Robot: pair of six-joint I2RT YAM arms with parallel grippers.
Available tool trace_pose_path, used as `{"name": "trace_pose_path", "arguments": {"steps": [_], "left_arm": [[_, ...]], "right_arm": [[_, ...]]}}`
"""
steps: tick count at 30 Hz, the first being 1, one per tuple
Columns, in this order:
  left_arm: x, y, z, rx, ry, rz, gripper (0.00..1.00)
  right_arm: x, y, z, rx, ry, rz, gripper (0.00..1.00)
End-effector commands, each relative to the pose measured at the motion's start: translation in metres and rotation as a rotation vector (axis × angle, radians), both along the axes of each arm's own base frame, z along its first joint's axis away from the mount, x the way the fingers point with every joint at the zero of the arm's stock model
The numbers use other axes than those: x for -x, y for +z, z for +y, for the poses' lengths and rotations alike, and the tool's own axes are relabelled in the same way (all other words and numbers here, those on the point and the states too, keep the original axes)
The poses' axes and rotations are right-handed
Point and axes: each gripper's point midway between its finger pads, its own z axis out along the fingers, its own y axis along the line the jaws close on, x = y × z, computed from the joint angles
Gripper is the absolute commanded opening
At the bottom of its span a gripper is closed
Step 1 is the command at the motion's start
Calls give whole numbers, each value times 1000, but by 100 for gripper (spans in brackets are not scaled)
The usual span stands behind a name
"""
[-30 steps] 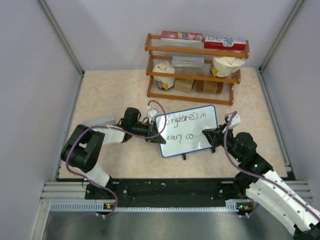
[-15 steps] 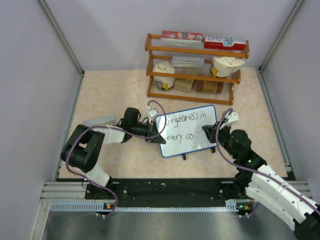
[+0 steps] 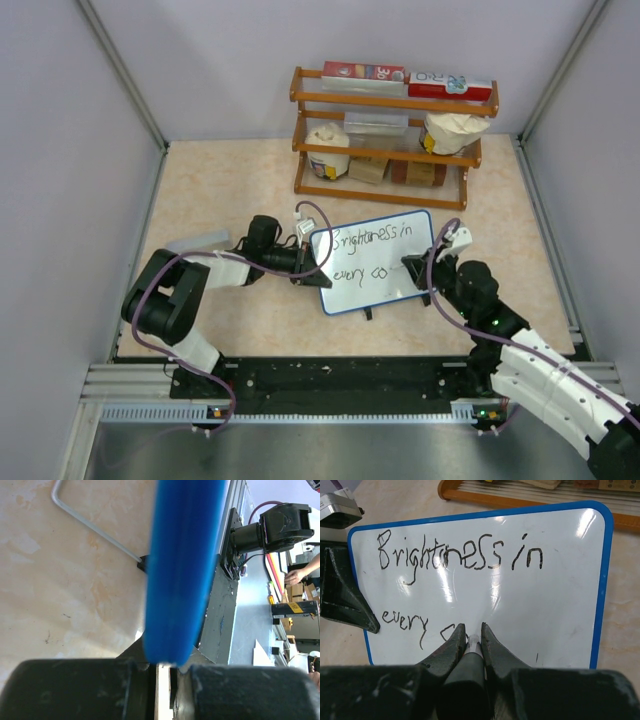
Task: Write a sentence on the whiteboard
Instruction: Write with the whiteboard marker on the whiteboard.
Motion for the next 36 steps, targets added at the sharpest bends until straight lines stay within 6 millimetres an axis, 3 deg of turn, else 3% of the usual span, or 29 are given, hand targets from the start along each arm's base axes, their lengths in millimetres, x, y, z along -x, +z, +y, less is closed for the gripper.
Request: {"name": "trace_pose_path", "arguments": {"steps": [1,8,17,26,29,36], "left_arm": [[-21,-23,14,-105,136,-6,0],[-21,-23,14,-104,135,-6,0],[-21,-23,14,-102,131,-5,0],[-21,-23,14,-101,131,-6,0],[-21,-22,14,-101,131,-7,0],[-21,-23,14,-103,132,-5,0]], "right_arm": [[-2,16,6,-49,12,-48,0],[-4,15,10,-53,20,-44,0],[-5,-15,-1,-7,-37,23,0],[0,-21,-5,-4,-45,40,0],[2,-18,-2,-21,-27,37,0],[-3,17,4,-66,-14,-35,0]]}}
